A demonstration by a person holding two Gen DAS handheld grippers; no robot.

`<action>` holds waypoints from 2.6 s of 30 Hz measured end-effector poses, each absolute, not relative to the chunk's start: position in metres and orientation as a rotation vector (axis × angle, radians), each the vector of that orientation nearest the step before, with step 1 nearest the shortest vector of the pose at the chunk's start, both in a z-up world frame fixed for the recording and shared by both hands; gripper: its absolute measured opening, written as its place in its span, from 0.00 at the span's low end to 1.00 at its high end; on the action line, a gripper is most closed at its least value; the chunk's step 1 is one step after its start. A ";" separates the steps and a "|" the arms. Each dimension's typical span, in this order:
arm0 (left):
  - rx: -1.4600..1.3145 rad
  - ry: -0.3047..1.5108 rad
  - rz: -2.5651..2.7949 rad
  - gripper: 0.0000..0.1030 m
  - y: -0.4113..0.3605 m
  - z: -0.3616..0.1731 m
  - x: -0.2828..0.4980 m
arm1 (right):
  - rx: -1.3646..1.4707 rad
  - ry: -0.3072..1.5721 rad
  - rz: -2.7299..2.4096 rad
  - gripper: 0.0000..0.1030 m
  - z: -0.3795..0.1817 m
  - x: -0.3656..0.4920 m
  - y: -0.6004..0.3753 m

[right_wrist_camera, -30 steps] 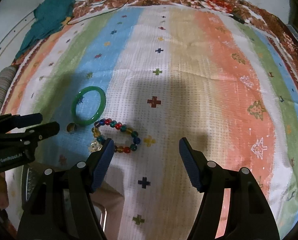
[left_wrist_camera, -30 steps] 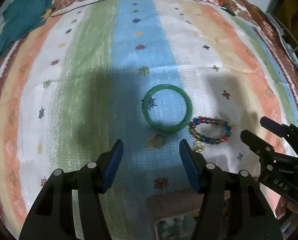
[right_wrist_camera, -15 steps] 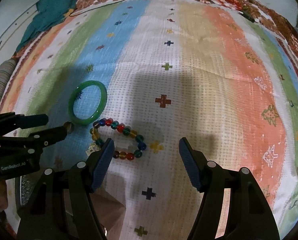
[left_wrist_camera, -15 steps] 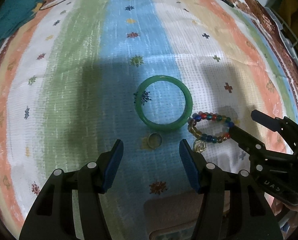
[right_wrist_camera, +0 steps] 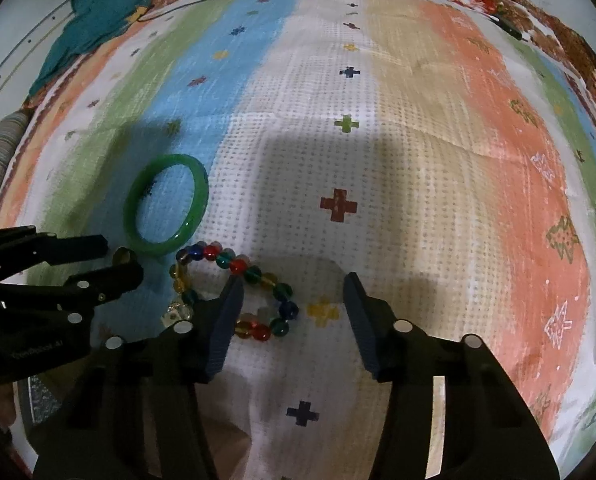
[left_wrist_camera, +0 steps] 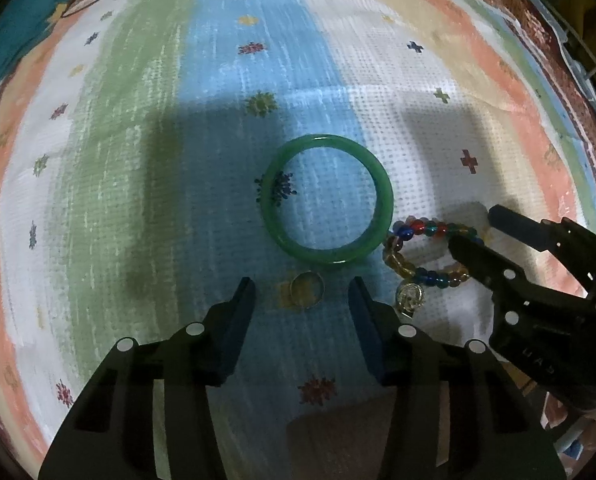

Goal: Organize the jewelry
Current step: 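Grasp the multicolour bead bracelet with the right tool while the left grasps the small gold ring, then carry the bracelet and ring over the silver tin and open both tools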

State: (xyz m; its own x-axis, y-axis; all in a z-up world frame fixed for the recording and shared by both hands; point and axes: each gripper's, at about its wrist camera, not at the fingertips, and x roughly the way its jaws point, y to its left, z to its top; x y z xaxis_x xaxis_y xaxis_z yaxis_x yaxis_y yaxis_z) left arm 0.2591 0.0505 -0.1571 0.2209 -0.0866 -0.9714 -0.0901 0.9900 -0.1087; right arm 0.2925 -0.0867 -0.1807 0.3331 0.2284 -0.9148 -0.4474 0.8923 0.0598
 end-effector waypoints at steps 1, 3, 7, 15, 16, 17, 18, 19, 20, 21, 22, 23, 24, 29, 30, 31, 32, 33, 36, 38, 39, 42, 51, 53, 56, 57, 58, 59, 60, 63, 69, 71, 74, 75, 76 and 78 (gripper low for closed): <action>-0.148 1.347 0.005 0.45 0.049 -0.158 0.262 | -0.222 1.150 0.442 0.46 -0.181 0.292 -0.086; -0.133 1.345 0.015 0.41 0.046 -0.158 0.266 | -0.237 1.146 0.432 0.41 -0.183 0.292 -0.086; -0.098 1.343 0.031 0.29 0.044 -0.158 0.268 | -0.252 1.140 0.413 0.32 -0.183 0.292 -0.087; -0.083 1.337 0.029 0.17 0.048 -0.157 0.263 | -0.220 1.126 0.402 0.12 -0.184 0.292 -0.095; -0.084 1.337 0.029 0.17 0.049 -0.156 0.262 | -0.227 1.123 0.402 0.12 -0.183 0.292 -0.094; -0.086 1.335 0.030 0.17 0.049 -0.155 0.262 | -0.230 1.120 0.403 0.12 -0.183 0.292 -0.094; -0.087 1.340 0.034 0.17 0.049 -0.154 0.262 | -0.226 1.118 0.403 0.11 -0.182 0.291 -0.095; -0.085 1.338 0.035 0.17 0.050 -0.152 0.261 | -0.226 1.117 0.404 0.10 -0.181 0.291 -0.095; -0.080 1.331 0.036 0.17 0.049 -0.150 0.260 | -0.227 1.115 0.403 0.10 -0.180 0.291 -0.095; -0.079 1.324 0.038 0.17 0.049 -0.145 0.257 | -0.227 1.109 0.402 0.10 -0.178 0.290 -0.095; -0.081 1.318 0.039 0.17 0.049 -0.142 0.256 | -0.229 1.106 0.403 0.10 -0.176 0.289 -0.095; -0.081 1.312 0.040 0.17 0.049 -0.140 0.254 | -0.230 1.100 0.403 0.10 -0.174 0.288 -0.096; -0.080 1.309 0.041 0.17 0.048 -0.137 0.253 | -0.230 1.088 0.400 0.10 -0.170 0.286 -0.096; -0.066 1.276 0.042 0.17 0.043 -0.125 0.244 | -0.223 1.047 0.410 0.10 -0.153 0.278 -0.096; -0.062 1.268 0.043 0.17 0.042 -0.122 0.242 | -0.217 1.037 0.412 0.10 -0.149 0.276 -0.096; -0.060 1.259 0.045 0.17 0.041 -0.120 0.240 | -0.214 1.032 0.414 0.10 -0.147 0.275 -0.097; -0.059 1.252 0.046 0.17 0.041 -0.119 0.238 | -0.212 1.026 0.415 0.10 -0.145 0.273 -0.097; -0.058 1.243 0.045 0.17 0.040 -0.117 0.235 | -0.208 1.019 0.415 0.10 -0.142 0.271 -0.098; -0.055 1.225 0.046 0.17 0.039 -0.112 0.233 | -0.201 1.012 0.423 0.10 -0.137 0.267 -0.099; -0.051 1.225 0.043 0.17 0.034 -0.110 0.234 | -0.195 1.013 0.428 0.10 -0.135 0.264 -0.099; -0.051 1.220 0.043 0.17 0.033 -0.108 0.233 | -0.189 1.007 0.426 0.10 -0.133 0.262 -0.100; -0.036 1.196 0.042 0.17 0.030 -0.101 0.230 | -0.172 0.991 0.419 0.10 -0.127 0.258 -0.103; -0.080 1.090 0.061 0.17 0.034 -0.066 0.217 | -0.160 0.943 0.420 0.10 -0.107 0.244 -0.107; -0.088 1.073 0.061 0.17 0.035 -0.060 0.214 | -0.155 0.925 0.423 0.10 -0.101 0.241 -0.109; -0.081 1.054 0.063 0.17 0.035 -0.053 0.209 | -0.147 0.886 0.433 0.10 -0.089 0.234 -0.112; -0.078 1.043 0.064 0.17 0.036 -0.051 0.207 | -0.147 0.878 0.438 0.10 -0.087 0.232 -0.112; -0.080 1.031 0.068 0.17 0.037 -0.048 0.205 | -0.145 0.862 0.444 0.10 -0.083 0.230 -0.112; -0.086 1.023 0.069 0.17 0.038 -0.046 0.203 | -0.144 0.849 0.448 0.10 -0.080 0.228 -0.113; -0.097 1.013 0.067 0.17 0.040 -0.043 0.201 | -0.145 0.838 0.452 0.10 -0.077 0.225 -0.113; -0.109 0.983 0.060 0.17 0.041 -0.035 0.195 | -0.138 0.804 0.472 0.10 -0.070 0.218 -0.114; -0.061 0.934 0.062 0.17 0.030 -0.025 0.179 | -0.130 0.756 0.505 0.10 -0.057 0.201 -0.116; -0.062 0.928 0.057 0.17 0.028 -0.022 0.174 | -0.133 0.750 0.513 0.10 -0.055 0.197 -0.116; -0.056 0.924 0.050 0.17 0.025 -0.019 0.168 | -0.144 0.737 0.518 0.10 -0.051 0.189 -0.116; -0.053 0.923 0.048 0.17 0.023 -0.019 0.165 | -0.144 0.733 0.521 0.10 -0.050 0.186 -0.117; -0.051 0.924 0.045 0.17 0.022 -0.019 0.163 | -0.143 0.734 0.525 0.10 -0.049 0.185 -0.117; -0.048 0.923 0.042 0.17 0.020 -0.018 0.160 | -0.143 0.733 0.530 0.10 -0.048 0.182 -0.117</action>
